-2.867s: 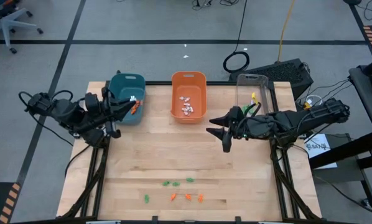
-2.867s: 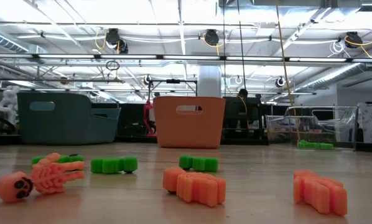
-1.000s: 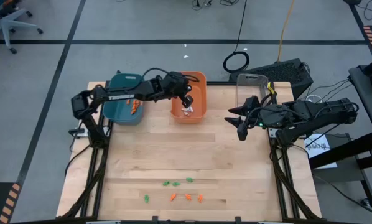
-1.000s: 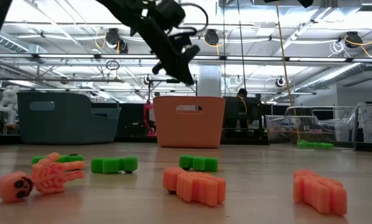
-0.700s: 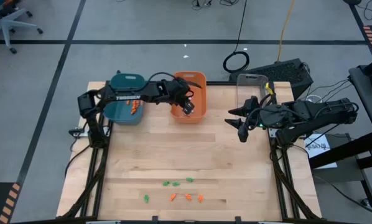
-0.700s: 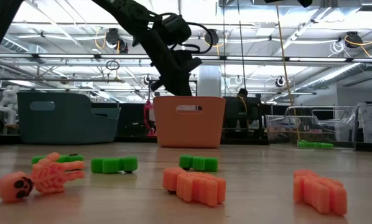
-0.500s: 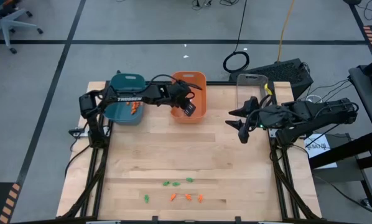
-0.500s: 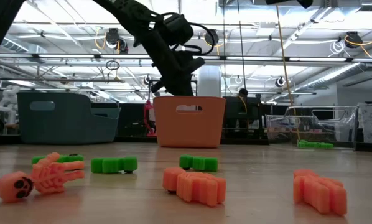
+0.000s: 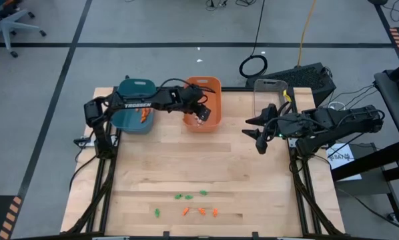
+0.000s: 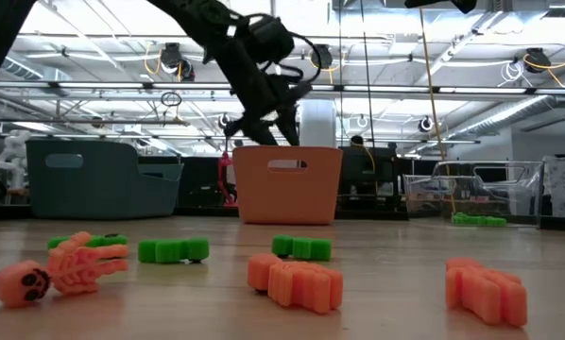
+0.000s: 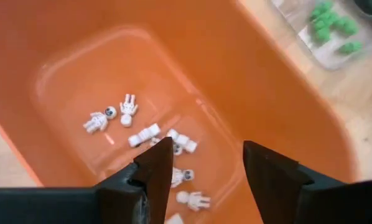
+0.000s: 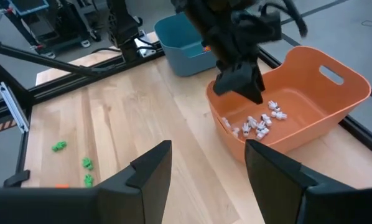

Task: Sort Halloween decoration
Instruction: Put the green skeleton toy into the transparent bin

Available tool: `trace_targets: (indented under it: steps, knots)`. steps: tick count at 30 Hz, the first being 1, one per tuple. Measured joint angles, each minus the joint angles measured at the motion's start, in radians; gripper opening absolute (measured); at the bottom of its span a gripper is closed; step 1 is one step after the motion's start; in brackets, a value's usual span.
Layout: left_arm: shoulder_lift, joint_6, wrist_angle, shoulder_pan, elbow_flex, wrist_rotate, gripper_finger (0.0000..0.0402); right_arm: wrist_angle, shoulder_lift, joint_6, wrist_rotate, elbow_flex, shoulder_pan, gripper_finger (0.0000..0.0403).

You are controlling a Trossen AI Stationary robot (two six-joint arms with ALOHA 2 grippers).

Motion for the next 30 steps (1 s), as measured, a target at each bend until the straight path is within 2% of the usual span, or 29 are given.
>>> trace_targets:
  steps: [8, 14, 18, 24, 30]
  knots:
    - [-0.031, 0.097, -0.043, -0.027, 0.203, 0.002, 0.0173, 0.000, 0.000, 0.117, -0.005, 0.000, 0.001, 0.0187]
    - [-0.090, 0.107, -0.229, -0.050, 0.376, 0.115, 0.0161, -0.006, 0.007, 0.230, -0.186, 0.000, 0.003, 0.0187]
    - [-0.177, 0.117, -0.357, -0.089, 0.444, 0.177, 0.0150, -0.003, 0.031, 0.335, -0.211, -0.001, 0.028, 0.0187]
    - [-0.344, 0.104, -0.527, -0.240, 0.459, 0.115, 0.0130, 0.050, 0.097, 0.422, -0.212, -0.001, 0.126, 0.0187]
    - [-0.430, 0.003, -0.614, -0.504, 0.458, -0.001, 0.0116, 0.133, 0.182, 0.497, -0.211, -0.001, 0.247, 0.0187]
